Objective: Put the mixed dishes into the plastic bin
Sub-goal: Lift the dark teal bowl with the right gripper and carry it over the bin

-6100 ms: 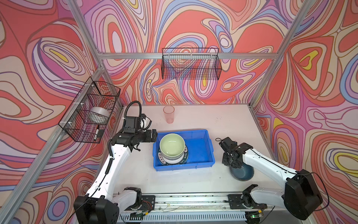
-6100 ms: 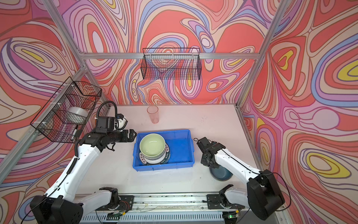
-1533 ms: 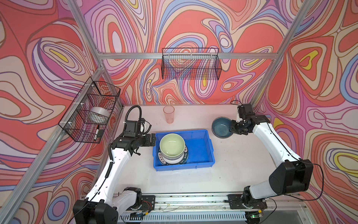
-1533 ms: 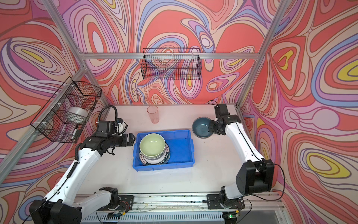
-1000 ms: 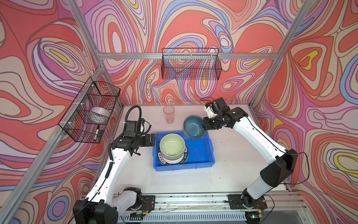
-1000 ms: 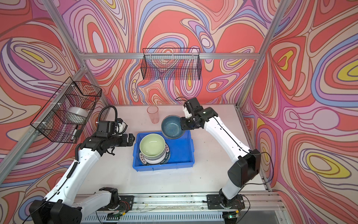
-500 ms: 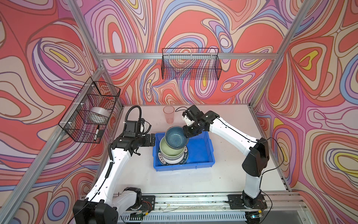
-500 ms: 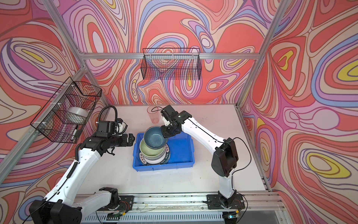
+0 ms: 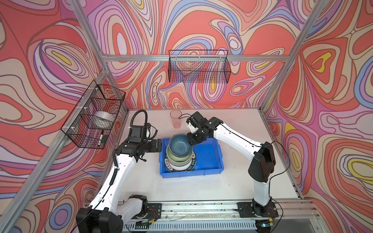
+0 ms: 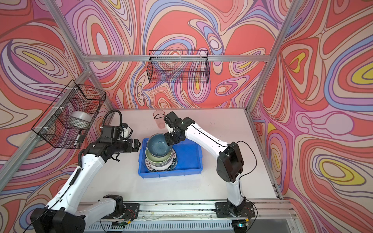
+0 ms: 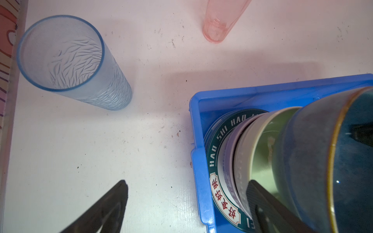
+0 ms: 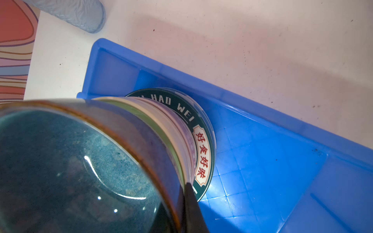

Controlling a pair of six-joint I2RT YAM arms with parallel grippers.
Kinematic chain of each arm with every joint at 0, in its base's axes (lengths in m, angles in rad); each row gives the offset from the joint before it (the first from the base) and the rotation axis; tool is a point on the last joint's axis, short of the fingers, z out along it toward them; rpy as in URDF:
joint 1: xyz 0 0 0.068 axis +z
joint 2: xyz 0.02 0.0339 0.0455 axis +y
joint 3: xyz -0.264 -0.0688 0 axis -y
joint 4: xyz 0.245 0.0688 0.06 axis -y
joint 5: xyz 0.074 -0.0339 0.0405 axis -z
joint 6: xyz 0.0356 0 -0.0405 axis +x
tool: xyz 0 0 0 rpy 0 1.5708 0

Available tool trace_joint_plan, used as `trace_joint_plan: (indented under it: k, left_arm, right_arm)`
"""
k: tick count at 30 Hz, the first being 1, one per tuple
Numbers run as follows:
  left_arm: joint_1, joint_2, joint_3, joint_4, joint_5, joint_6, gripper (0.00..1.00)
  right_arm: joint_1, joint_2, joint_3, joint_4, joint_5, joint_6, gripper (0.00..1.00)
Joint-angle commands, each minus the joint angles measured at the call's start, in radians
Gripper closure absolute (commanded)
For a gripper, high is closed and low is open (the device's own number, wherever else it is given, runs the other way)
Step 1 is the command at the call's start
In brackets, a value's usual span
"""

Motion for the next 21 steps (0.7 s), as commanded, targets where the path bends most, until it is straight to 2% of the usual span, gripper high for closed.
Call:
trace_joint_plan:
  k: [1,21]
  left_arm:
    - [-0.005,0.003,-0.005,-0.031,0.006,0.008,0.05]
    - [-0.005,0.010,-0.005,-0.036,0.002,0.004,0.05]
  right_arm:
    - [0.010,-0.012,-0.007,0.085,-0.042,0.027,1.00]
    - [0.025,0.003,-0.060,0.099,-0.029,0.042,1.00]
